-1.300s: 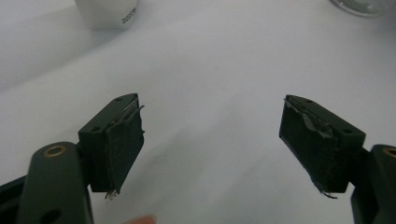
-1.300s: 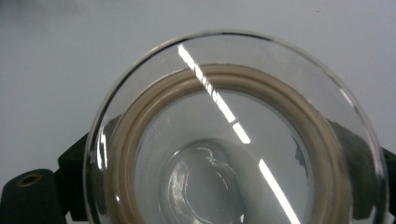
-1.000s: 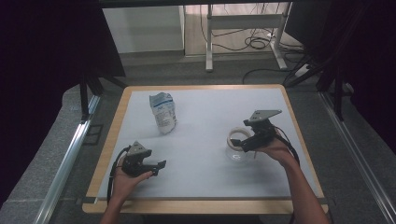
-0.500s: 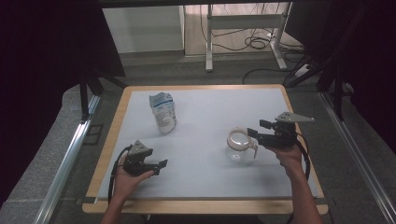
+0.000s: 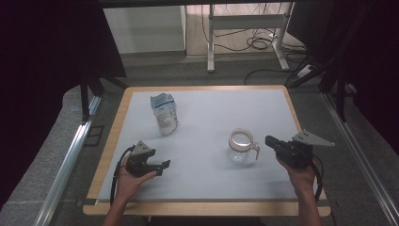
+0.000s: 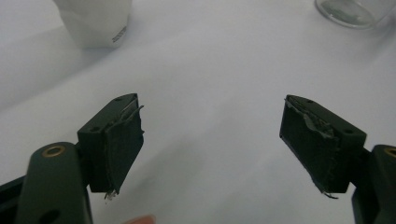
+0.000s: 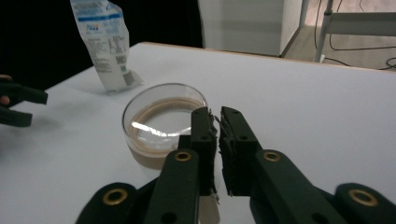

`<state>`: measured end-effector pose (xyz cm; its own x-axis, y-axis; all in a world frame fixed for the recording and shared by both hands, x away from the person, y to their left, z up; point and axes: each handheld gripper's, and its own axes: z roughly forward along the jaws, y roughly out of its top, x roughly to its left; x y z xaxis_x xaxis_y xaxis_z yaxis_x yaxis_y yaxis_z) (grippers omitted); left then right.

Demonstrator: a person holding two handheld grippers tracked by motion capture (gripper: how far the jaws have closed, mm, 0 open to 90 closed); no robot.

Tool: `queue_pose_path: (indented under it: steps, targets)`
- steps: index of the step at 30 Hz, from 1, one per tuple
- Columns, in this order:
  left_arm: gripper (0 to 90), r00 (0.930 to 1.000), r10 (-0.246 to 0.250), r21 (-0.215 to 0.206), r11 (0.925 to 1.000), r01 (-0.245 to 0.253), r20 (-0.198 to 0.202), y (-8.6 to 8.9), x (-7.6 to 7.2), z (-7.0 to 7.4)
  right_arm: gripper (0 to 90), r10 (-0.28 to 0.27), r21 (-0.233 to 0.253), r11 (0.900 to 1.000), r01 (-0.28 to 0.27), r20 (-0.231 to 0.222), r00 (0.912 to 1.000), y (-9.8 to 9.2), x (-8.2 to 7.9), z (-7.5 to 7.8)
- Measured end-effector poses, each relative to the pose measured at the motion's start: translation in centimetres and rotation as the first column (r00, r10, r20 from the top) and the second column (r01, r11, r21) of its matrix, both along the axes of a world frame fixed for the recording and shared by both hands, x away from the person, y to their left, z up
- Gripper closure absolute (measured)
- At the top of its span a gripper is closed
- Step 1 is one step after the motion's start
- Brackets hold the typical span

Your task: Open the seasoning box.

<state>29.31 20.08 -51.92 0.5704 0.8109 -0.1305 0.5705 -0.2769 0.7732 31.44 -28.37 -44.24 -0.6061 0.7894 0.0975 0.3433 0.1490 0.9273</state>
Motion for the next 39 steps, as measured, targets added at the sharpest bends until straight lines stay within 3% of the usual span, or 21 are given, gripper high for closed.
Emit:
queue_pose_path:
  steps: [8,21,39]
  targets:
    - [21.1,0.9999,-0.013,0.008,0.9999,0.013,-0.001,-0.6,0.0,-0.2,89.9,0.012,-0.002,1.000,-0.012,0.002,0.9999,0.1,-0.5,0.4]
    - [21.6,0.9999,-0.015,-0.015,0.9998,0.015,-0.005,-0.8,-0.2,-0.2,89.9,0.040,-0.055,0.998,-0.041,-0.011,0.9991,2.7,-0.1,-0.2]
    - [26.0,0.9999,-0.012,-0.006,0.9999,0.012,-0.010,-1.3,-0.2,-0.6,89.9,0.007,-0.110,0.994,-0.010,-0.022,0.9997,3.4,0.5,-1.2]
